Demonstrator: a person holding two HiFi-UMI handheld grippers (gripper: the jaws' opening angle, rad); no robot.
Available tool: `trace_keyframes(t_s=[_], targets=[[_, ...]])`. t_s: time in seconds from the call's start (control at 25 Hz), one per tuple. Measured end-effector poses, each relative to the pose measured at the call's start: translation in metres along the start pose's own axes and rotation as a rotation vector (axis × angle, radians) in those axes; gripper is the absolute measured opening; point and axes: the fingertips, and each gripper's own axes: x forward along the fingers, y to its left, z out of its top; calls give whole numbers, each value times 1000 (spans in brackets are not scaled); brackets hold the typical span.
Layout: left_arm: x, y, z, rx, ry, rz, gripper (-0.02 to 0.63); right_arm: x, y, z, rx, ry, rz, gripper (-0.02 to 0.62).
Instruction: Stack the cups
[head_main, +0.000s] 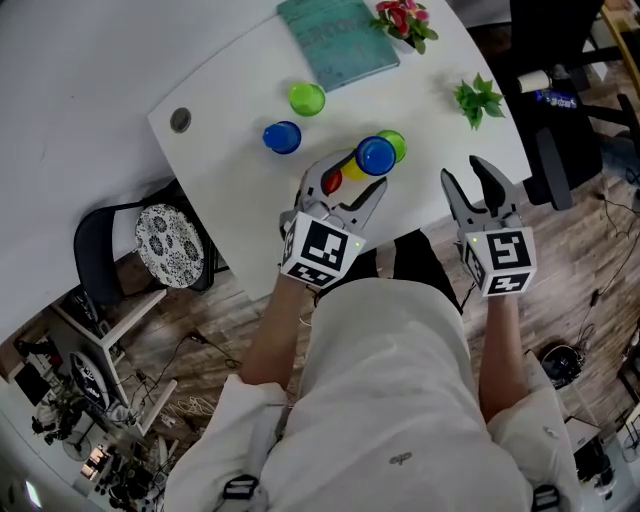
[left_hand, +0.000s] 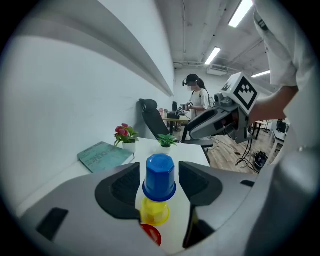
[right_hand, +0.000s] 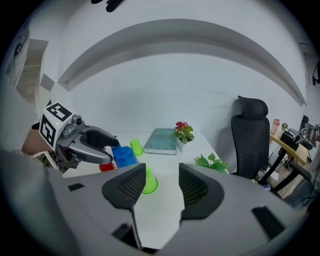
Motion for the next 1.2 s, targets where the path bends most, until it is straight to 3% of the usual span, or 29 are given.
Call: trace_keyframes(t_s=[0.56,1.2], targets=[[-44,65,-34,-52,6,140,249,25,30,18,-50,7,38,210],[-13,144,-41,0,27,199,249,14,27,6,-41,71,-26,210]])
